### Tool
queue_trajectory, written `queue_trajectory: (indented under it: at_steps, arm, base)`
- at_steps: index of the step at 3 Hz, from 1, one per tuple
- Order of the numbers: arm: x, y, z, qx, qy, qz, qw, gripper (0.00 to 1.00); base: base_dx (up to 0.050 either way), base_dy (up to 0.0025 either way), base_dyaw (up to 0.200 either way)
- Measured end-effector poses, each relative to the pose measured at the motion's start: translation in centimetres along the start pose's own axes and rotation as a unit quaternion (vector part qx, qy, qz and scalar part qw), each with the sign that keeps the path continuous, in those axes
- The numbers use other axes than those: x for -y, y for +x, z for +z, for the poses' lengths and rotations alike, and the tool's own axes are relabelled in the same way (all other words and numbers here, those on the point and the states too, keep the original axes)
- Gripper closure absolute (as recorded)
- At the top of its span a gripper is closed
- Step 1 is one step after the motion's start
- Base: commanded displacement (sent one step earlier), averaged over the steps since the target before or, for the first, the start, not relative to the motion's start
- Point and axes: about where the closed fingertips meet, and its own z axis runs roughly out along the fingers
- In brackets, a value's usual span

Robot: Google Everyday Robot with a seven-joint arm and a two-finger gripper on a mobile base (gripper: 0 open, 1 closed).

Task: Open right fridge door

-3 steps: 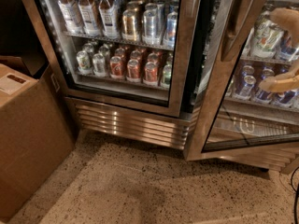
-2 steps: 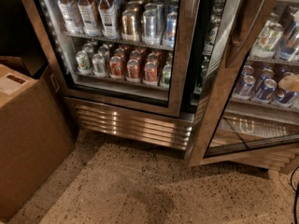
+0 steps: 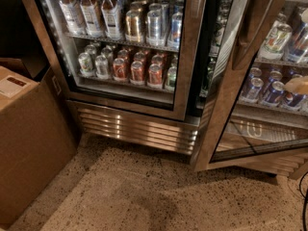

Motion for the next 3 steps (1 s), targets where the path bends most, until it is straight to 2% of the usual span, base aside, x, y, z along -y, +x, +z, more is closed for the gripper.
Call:
queue_trajectory:
  at_steps: [1,2,3]
  arm:
    - [-0.1,0.3,1.2,-0.085,0.004,-0.049,0.9951,0.0]
    - [-0.3,-0.1,2.6,-0.196,0.007,-0.114,0.9738,0.0]
    - [-1.2,-1.5,5.7,-0.281,0.021,-0.18,0.9423,0.0]
  base:
    - [0.0,0.0,0.0]
    - [0.0,0.0,0.0]
    - [0.0,0.0,0.0]
